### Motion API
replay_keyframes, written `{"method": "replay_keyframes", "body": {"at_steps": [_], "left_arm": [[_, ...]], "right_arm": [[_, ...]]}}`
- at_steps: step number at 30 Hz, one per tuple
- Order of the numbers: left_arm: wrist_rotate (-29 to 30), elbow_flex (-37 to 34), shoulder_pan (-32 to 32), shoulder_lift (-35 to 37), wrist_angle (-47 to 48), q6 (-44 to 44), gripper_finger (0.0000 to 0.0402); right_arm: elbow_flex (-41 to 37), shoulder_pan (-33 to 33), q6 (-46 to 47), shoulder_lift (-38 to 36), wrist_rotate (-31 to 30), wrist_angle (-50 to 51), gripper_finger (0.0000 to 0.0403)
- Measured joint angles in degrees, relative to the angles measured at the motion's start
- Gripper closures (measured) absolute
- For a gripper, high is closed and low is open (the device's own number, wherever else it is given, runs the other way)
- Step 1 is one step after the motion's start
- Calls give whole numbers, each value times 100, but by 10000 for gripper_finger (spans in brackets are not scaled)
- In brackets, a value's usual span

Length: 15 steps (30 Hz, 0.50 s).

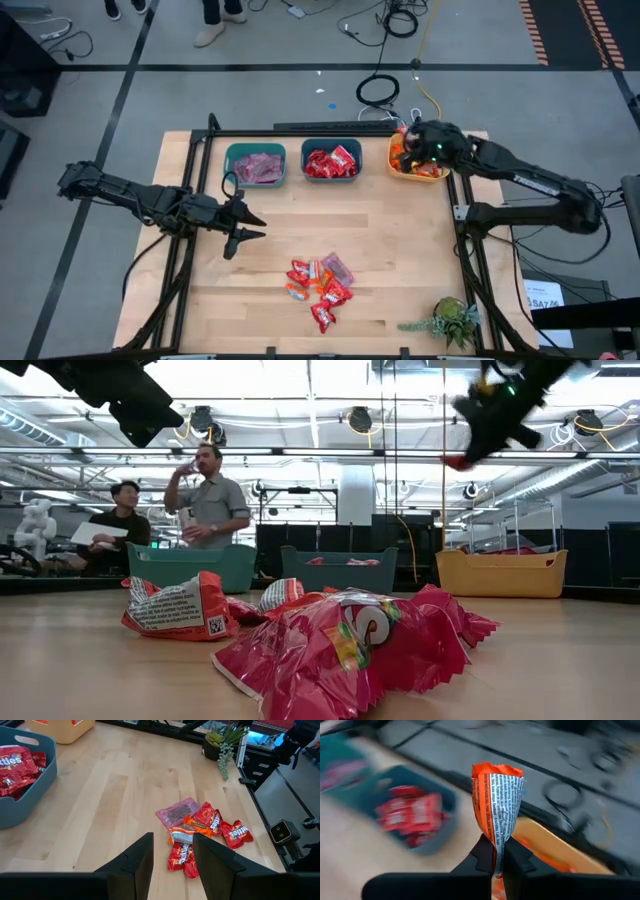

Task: Sort candy
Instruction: Put the orange chocolate into the yellow bin

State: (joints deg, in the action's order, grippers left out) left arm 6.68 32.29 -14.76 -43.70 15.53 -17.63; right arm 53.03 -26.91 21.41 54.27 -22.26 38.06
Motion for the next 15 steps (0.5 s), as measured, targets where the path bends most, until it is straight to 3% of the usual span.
{"method": "replay_keyframes", "body": {"at_steps": [4,9,15], "left_arm": [[0,0,0,2,0,-6,256],[0,0,0,1,-1,-7,256],[0,0,0,0,-54,-11,256]], "right_arm": [[-820,-572,717,-382,-201,18,399],[-1491,-1216,1343,-328,-93,2,389],[-1676,-1766,1397,4,560,-27,377]]}}
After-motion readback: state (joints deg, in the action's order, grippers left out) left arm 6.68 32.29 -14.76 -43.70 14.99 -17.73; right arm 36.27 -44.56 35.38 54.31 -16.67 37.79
